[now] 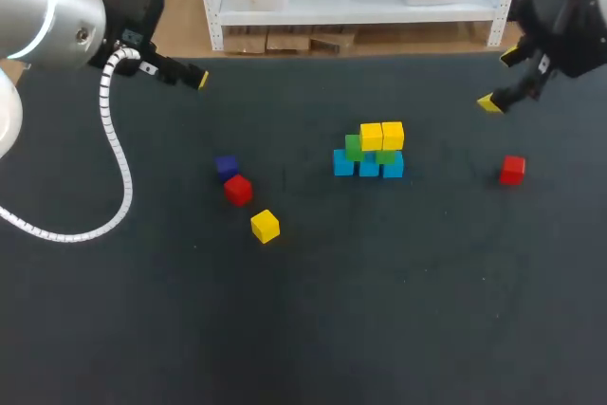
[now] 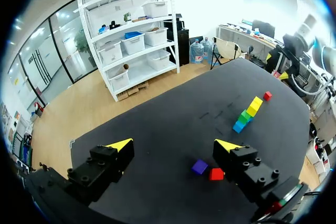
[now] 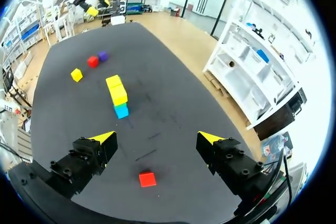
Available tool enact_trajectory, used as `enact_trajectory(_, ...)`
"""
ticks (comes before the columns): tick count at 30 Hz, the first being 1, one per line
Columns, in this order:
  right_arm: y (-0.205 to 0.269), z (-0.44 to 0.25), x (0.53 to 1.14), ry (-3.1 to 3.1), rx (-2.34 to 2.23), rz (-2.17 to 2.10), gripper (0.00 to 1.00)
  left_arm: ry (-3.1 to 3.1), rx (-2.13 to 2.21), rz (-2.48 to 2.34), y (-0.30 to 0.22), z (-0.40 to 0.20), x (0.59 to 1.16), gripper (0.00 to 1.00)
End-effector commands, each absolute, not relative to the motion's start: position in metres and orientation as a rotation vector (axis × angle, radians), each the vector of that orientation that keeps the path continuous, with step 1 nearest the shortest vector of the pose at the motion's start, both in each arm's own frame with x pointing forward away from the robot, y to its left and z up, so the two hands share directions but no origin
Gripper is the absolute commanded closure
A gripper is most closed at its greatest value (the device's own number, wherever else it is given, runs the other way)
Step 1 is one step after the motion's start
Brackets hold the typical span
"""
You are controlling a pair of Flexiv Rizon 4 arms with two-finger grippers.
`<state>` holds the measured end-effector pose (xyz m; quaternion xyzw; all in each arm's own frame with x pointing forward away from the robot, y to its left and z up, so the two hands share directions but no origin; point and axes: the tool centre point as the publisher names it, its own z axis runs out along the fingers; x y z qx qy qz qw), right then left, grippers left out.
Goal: Place the blue cubes, place green cubes on the blue cubes, place the yellow cubes on the green cubes, then place the red cubes on the yellow cubes, and place purple cube on the red cubes.
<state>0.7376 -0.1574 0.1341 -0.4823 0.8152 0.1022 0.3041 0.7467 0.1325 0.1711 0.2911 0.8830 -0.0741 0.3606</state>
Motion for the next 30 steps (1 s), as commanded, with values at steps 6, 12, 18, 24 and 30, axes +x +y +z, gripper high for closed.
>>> enact_trajectory(6, -0.159, 0.13, 0.744, 2.154, -1.278, 0.285, 0.0, 2.273, 0.754, -0.198, 0.134, 0.171, 0.747, 0.0)
enact_trajectory(12, -0.159, 0.13, 0.744, 2.154, -1.278, 0.285, 0.0, 2.273, 0.754, -0.198, 0.134, 0.171, 0.747, 0.0)
enact_trajectory(18, -0.159, 0.13, 0.744, 2.154, -1.278, 0.285, 0.0, 2.273, 0.754, -0.198, 0.134, 0.171, 0.747, 0.0)
enact_trajectory(24, -0.159, 0.13, 0.744, 2.154, -1.278, 0.285, 0.0, 2.264, 0.886, -0.125, 0.124, 0.183, 0.735, 0.0)
enact_trajectory(30, -0.159, 0.13, 0.744, 2.154, -1.278, 0.285, 0.0, 2.365, 1.129, 0.187, 0.106, 0.176, 0.697, 0.0)
